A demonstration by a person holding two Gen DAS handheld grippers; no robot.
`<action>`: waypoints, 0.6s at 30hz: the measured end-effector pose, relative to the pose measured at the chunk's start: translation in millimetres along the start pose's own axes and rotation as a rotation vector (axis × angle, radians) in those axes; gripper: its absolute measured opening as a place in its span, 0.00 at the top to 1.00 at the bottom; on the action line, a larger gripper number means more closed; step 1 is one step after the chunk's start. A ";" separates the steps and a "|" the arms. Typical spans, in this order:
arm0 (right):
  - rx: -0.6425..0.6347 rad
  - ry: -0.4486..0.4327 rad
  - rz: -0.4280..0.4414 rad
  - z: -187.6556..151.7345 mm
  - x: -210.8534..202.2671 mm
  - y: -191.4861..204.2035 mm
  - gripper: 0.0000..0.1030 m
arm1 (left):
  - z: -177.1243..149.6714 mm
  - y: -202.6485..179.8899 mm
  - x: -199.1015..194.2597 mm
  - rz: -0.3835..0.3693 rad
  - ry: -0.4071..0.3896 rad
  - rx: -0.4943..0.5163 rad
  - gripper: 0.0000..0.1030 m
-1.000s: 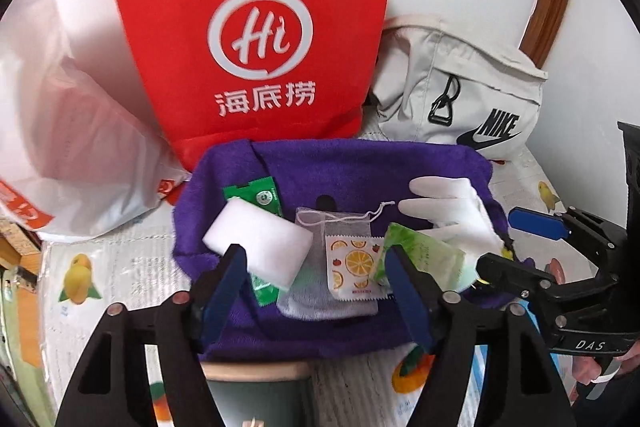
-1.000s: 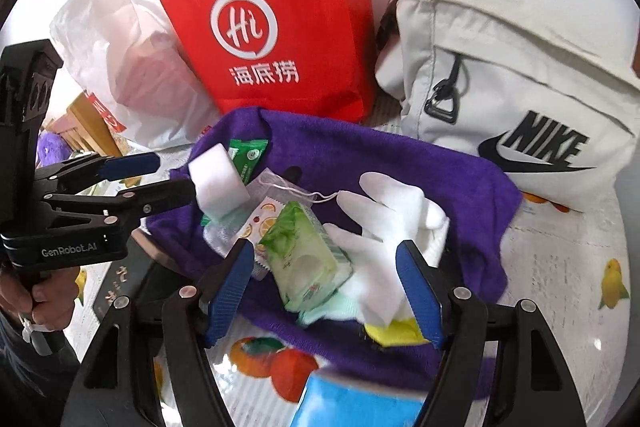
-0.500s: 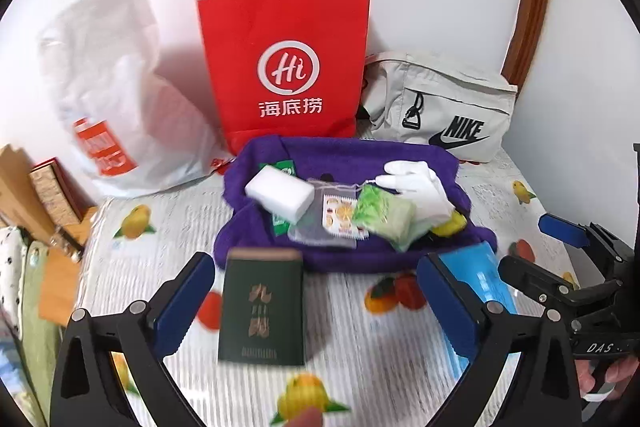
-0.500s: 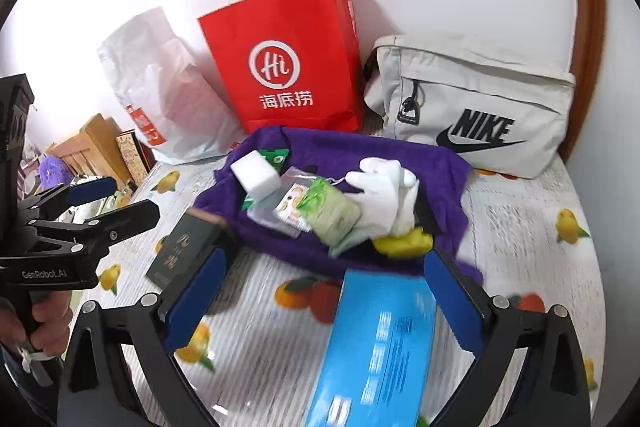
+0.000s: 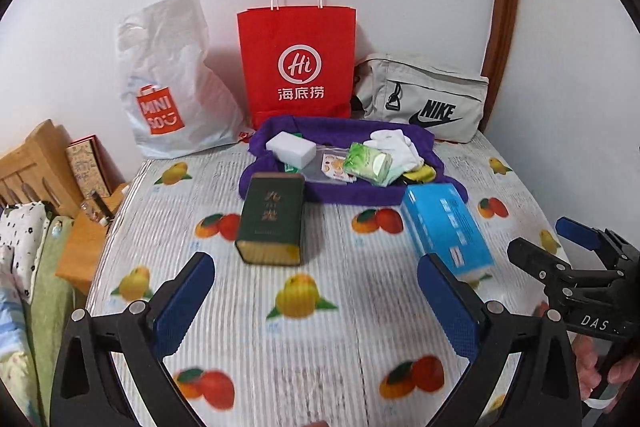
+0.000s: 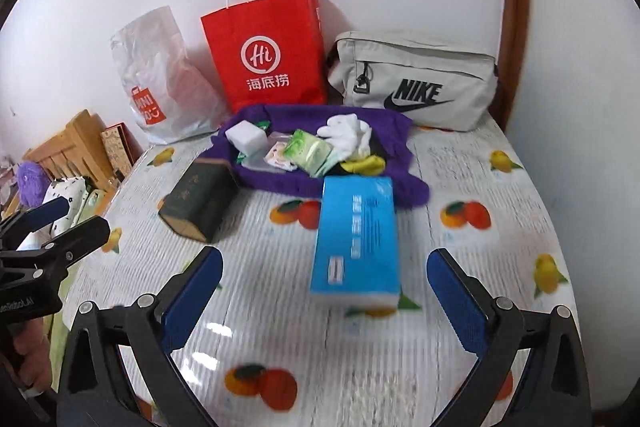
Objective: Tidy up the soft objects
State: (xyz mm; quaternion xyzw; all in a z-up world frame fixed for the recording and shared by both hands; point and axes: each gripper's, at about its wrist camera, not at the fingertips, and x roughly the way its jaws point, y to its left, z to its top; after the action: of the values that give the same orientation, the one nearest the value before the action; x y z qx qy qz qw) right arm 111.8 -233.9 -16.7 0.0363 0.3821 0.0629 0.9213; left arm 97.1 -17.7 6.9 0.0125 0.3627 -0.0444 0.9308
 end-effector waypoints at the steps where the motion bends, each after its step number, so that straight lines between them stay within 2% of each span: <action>1: -0.002 -0.001 0.004 -6.5 -5.2 0.4 0.02 | -5.7 -0.4 -5.8 0.003 -0.006 -0.005 0.01; 10: -0.007 -0.046 -0.017 -46.5 -47.0 3.6 0.02 | -45.6 -7.1 -43.9 0.047 -0.036 0.004 0.01; 18: -0.005 -0.082 -0.012 -59.7 -69.2 5.1 0.02 | -58.9 -13.4 -62.3 0.055 -0.063 0.015 0.01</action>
State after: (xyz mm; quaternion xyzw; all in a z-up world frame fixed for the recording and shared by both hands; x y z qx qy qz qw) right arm 20.6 -237.7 -9.8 0.0341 0.3441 0.0570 0.9366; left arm 10.5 -23.2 5.8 0.0280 0.3322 -0.0220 0.9425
